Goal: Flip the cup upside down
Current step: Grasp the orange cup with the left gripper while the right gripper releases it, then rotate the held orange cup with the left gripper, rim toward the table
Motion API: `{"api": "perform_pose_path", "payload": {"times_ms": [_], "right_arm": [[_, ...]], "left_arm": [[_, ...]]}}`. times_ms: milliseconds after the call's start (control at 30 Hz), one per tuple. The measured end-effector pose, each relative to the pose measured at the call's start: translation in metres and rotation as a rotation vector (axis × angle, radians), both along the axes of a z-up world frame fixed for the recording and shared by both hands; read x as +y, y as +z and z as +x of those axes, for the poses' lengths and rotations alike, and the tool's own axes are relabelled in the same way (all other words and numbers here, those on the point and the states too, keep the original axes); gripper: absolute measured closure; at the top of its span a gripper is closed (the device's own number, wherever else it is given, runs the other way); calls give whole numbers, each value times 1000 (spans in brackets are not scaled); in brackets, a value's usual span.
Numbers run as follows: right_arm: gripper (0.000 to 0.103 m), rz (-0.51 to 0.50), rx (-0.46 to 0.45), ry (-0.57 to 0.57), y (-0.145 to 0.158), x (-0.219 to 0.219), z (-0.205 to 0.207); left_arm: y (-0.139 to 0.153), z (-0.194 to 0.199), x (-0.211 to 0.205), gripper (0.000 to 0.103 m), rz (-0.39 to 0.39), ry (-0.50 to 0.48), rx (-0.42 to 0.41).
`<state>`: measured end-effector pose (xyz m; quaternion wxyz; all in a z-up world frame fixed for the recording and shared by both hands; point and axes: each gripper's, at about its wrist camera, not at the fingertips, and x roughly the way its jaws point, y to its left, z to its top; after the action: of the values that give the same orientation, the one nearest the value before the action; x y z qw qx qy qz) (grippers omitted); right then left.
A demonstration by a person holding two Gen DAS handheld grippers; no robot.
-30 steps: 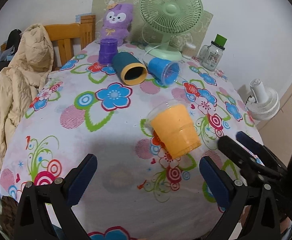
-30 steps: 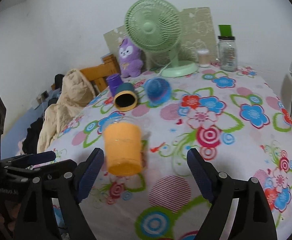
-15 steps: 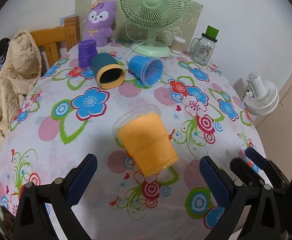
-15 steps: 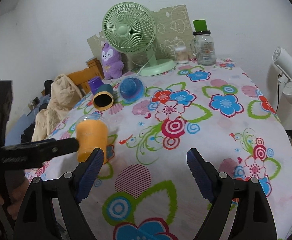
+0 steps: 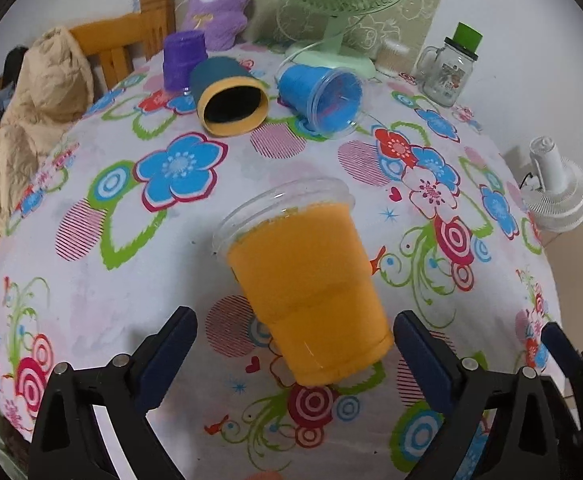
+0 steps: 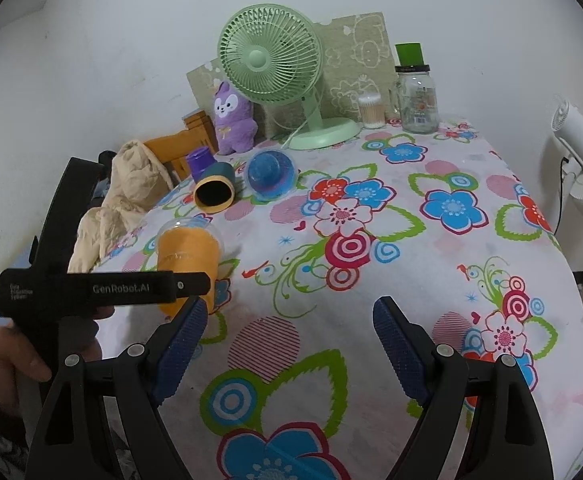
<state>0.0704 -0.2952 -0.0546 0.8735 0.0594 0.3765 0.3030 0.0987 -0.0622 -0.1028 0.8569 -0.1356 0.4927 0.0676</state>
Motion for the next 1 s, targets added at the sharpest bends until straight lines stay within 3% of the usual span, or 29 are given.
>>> {"api": "perform_pose_path", "payload": {"times_ms": [100, 167, 300, 567, 1000], "right_arm": [[16, 9, 23, -12, -4, -4, 2], [16, 12, 39, -18, -6, -6, 4], [16, 9, 32, -16, -5, -5, 4], [16, 25, 46, -11, -7, -3, 5], [16, 29, 45, 24, -6, 9, 1]], "left_arm": [[-2, 3, 1, 5, -5, 10, 4], [-6, 6, 0, 16, 6, -2, 25], [-12, 10, 1, 21, -10, -9, 53], [-14, 8, 1, 44, -2, -42, 78], [6, -4, 13, 47, 4, -43, 60]]}}
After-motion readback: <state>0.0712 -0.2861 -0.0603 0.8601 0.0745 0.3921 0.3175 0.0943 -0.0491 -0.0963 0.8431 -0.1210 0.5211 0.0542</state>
